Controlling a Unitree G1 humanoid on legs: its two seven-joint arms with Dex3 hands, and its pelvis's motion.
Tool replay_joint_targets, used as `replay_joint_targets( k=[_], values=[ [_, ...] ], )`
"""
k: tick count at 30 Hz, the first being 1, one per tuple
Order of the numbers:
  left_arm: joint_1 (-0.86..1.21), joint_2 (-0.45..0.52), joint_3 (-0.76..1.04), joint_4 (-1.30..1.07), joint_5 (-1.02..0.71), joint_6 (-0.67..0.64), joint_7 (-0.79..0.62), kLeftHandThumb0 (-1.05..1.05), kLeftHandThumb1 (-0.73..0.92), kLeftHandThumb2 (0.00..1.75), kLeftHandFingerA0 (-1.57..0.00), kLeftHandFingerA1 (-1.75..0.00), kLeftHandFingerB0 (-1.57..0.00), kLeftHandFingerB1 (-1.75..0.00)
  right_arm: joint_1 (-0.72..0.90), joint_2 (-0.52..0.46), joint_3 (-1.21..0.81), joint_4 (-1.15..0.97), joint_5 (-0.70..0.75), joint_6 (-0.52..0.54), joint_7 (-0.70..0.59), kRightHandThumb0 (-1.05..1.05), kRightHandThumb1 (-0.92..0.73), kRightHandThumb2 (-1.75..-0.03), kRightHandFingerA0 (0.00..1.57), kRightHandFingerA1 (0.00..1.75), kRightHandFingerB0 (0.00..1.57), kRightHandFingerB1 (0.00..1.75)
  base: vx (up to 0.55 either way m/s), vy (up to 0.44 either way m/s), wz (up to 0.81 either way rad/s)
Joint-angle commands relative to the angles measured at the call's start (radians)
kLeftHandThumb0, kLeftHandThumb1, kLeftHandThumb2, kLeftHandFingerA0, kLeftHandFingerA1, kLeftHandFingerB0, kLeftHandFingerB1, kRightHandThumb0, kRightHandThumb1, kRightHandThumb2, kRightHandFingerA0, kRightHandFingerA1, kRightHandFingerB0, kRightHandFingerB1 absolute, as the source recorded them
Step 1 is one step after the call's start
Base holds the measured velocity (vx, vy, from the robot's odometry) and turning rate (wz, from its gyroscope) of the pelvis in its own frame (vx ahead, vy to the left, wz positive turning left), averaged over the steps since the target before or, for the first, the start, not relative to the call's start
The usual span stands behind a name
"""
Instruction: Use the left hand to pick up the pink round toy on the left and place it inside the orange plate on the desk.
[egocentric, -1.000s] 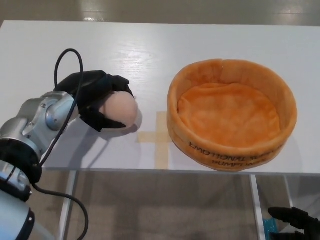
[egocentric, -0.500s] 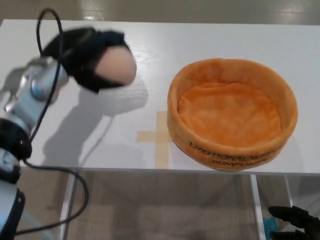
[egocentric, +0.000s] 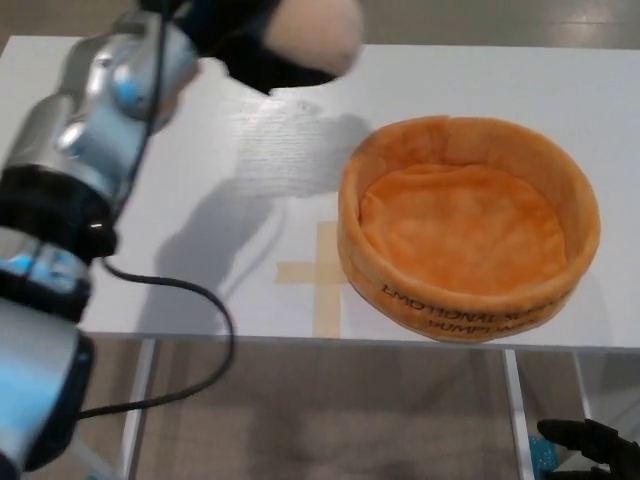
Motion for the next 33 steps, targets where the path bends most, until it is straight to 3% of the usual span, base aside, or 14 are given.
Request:
replay_joint_targets(
  k=[1,2,8,9,15,17,18,19,20,21,22,23,24,33],
  values=[
    [-0.057,-0.090,-0.051,-0.020,0.049,0.055,-0.028,-0.26,0.77,0.61,-0.78,-1.74,-0.64,-1.29,0.018,0.000,0.000,-0.001,-0.006,-0.011,-0.009,-0.14,-0.64,-0.58,0.70,0.65,0.61,0.49,0.00,0.000,0.00],
    [-0.062,-0.106,-0.056,-0.020,0.049,0.059,-0.030,-0.23,0.77,0.61,-0.76,-1.75,-0.61,-1.38,0.016,-0.001,0.001,-0.002,-0.007,-0.011,-0.010,-0.14,-0.64,-0.58,0.69,0.64,0.60,0.49,0.00,0.000,0.00],
    [-0.074,-0.163,-0.090,-0.001,0.076,0.063,-0.005,-0.24,0.79,0.61,-0.72,-1.73,-0.61,-1.37,0.009,-0.004,0.000,-0.003,-0.007,-0.017,-0.009,-0.12,-0.64,-0.58,0.68,0.64,0.60,0.50,0.00,0.000,0.00],
    [-0.075,-0.176,-0.100,0.008,0.079,0.056,-0.004,-0.18,0.69,0.61,-0.78,-1.65,-0.73,-1.26,0.008,-0.004,-0.001,-0.003,-0.005,-0.016,-0.007,-0.12,-0.64,-0.58,0.68,0.64,0.61,0.50,0.00,0.000,0.00],
    [-0.086,-0.228,-0.150,0.045,0.107,0.092,-0.025,-0.16,0.66,0.58,-0.76,-1.65,-0.66,-1.33,0.001,-0.006,-0.005,-0.004,-0.001,-0.019,-0.001,-0.13,-0.63,-0.58,0.70,0.67,0.62,0.51,0.00,0.000,0.00],
    [-0.083,-0.239,-0.156,0.056,0.100,0.097,-0.050,-0.22,0.60,0.60,-0.78,-1.56,-0.76,-1.22,0.001,-0.006,-0.005,-0.005,-0.002,-0.017,-0.001,-0.13,-0.64,-0.58,0.70,0.65,0.62,0.50,0.00,0.000,0.00],
    [-0.078,-0.243,-0.157,0.055,0.089,0.110,-0.086,-0.28,0.62,0.59,-0.82,-1.15,-0.51,-0.37,0.000,-0.007,-0.004,-0.006,-0.003,-0.015,-0.001,-0.14,-0.65,-0.58,0.69,0.65,0.61,0.50,0.00,0.000,0.00],
    [-0.075,-0.246,-0.158,0.054,0.080,0.120,-0.113,-0.28,0.62,0.59,-0.82,-1.15,-0.51,-0.37,-0.001,-0.008,-0.004,-0.006,-0.004,-0.013,0.000,-0.14,-0.65,-0.58,0.69,0.65,0.61,0.50,0.00,0.000,0.00],
    [-0.089,-0.246,-0.172,0.065,0.079,0.152,-0.193,-0.47,0.61,0.58,-0.47,-0.45,-0.24,-0.29,-0.002,-0.008,-0.005,-0.005,-0.002,-0.016,0.002,-0.13,-0.64,-0.58,0.68,0.64,0.61,0.50,0.00,0.000,0.00],
    [-0.093,-0.245,-0.176,0.068,0.081,0.159,-0.209,-0.47,0.61,0.58,-0.47,-0.45,-0.24,-0.29,-0.002,-0.007,-0.005,-0.005,-0.002,-0.017,0.002,-0.13,-0.64,-0.58,0.68,0.64,0.61,0.50,0.00,0.000,0.00],
    [-0.105,-0.247,-0.197,0.065,0.099,0.216,-0.268,-0.76,0.45,0.86,0.00,-0.16,-0.06,-0.19,-0.001,-0.008,-0.007,-0.006,0.001,-0.017,0.007,-0.14,-0.65,-0.59,0.68,0.65,0.60,0.50,0.00,0.000,0.00],
    [-0.108,-0.247,-0.202,0.063,0.103,0.232,-0.283,-0.76,0.45,0.86,0.00,-0.16,-0.06,-0.19,-0.001,-0.008,-0.008,-0.006,0.002,-0.017,0.008,-0.14,-0.65,-0.59,0.68,0.65,0.60,0.50,0.00,0.000,0.00],
    [-0.106,-0.248,-0.205,0.063,0.103,0.243,-0.296,-0.88,0.48,0.91,0.00,0.00,0.00,-0.04,0.000,-0.008,-0.008,-0.007,0.003,-0.020,0.009,-0.13,-0.64,-0.58,0.68,0.65,0.61,0.50,0.00,0.000,0.00],
    [-0.090,-0.235,-0.214,0.035,0.091,0.290,-0.354,-1.00,0.58,1.02,0.00,0.00,0.00,-0.04,-0.012,-0.009,-0.006,-0.008,-0.002,-0.015,0.001,-0.13,-0.64,-0.58,0.71,0.66,0.60,0.50,0.00,0.000,0.00]
  ],
)
